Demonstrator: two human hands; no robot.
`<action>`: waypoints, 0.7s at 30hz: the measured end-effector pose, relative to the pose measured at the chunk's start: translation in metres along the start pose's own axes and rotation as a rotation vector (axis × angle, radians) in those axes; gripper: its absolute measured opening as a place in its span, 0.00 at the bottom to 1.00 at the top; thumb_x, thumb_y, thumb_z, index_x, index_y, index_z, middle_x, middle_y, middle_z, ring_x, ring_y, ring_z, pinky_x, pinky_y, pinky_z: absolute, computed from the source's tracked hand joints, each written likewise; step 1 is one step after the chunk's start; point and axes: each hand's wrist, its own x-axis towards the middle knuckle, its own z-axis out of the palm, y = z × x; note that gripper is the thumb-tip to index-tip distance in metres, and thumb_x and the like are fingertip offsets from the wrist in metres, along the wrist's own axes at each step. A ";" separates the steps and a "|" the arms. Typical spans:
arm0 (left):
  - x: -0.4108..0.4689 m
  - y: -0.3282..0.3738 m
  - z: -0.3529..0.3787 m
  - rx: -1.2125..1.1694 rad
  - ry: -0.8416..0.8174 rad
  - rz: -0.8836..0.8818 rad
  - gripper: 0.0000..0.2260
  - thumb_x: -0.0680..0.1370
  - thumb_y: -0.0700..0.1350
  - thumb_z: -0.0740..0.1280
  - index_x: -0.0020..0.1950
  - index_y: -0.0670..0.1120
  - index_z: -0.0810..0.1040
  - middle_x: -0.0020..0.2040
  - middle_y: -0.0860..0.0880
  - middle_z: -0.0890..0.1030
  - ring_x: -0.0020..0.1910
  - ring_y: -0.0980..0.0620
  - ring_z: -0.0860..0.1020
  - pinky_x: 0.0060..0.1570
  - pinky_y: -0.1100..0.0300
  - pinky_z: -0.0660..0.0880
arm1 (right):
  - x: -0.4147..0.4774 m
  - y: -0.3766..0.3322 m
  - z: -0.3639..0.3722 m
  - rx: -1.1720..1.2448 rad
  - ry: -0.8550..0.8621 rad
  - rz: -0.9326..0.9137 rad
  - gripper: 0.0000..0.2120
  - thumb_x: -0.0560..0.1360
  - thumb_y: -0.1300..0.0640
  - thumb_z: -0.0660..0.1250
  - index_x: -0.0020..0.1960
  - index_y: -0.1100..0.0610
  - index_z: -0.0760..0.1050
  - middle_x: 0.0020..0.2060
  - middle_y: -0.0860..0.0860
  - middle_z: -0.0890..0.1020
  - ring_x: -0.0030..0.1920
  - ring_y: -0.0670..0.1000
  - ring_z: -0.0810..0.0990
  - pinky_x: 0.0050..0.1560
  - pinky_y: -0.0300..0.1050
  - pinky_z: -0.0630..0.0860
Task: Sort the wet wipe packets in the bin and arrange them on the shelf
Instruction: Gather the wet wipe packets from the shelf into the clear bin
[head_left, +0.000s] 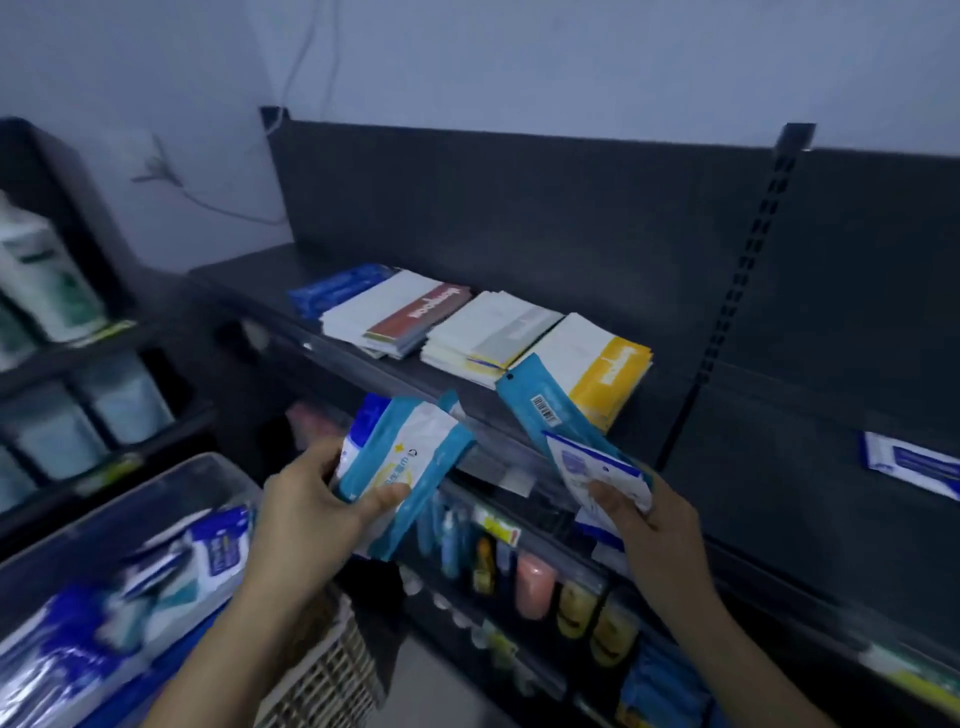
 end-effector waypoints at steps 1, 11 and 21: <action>-0.003 -0.008 -0.017 0.067 0.023 0.001 0.16 0.64 0.53 0.79 0.47 0.54 0.78 0.39 0.57 0.83 0.37 0.63 0.80 0.35 0.61 0.78 | -0.001 -0.001 0.019 -0.011 -0.028 -0.013 0.09 0.70 0.51 0.68 0.50 0.46 0.76 0.44 0.43 0.82 0.43 0.40 0.82 0.40 0.35 0.78; -0.027 -0.106 -0.155 0.528 0.266 -0.119 0.16 0.67 0.50 0.77 0.39 0.54 0.69 0.25 0.57 0.68 0.26 0.58 0.67 0.24 0.61 0.60 | 0.008 0.014 0.194 -0.218 -0.367 -0.002 0.09 0.74 0.54 0.68 0.53 0.53 0.77 0.45 0.49 0.82 0.42 0.43 0.82 0.40 0.40 0.78; -0.017 -0.189 -0.217 0.806 0.304 -0.395 0.17 0.68 0.53 0.76 0.35 0.51 0.67 0.24 0.54 0.65 0.23 0.58 0.63 0.23 0.63 0.57 | 0.046 0.039 0.361 -0.465 -0.754 -0.229 0.16 0.75 0.52 0.67 0.62 0.52 0.76 0.50 0.49 0.83 0.45 0.45 0.78 0.42 0.38 0.70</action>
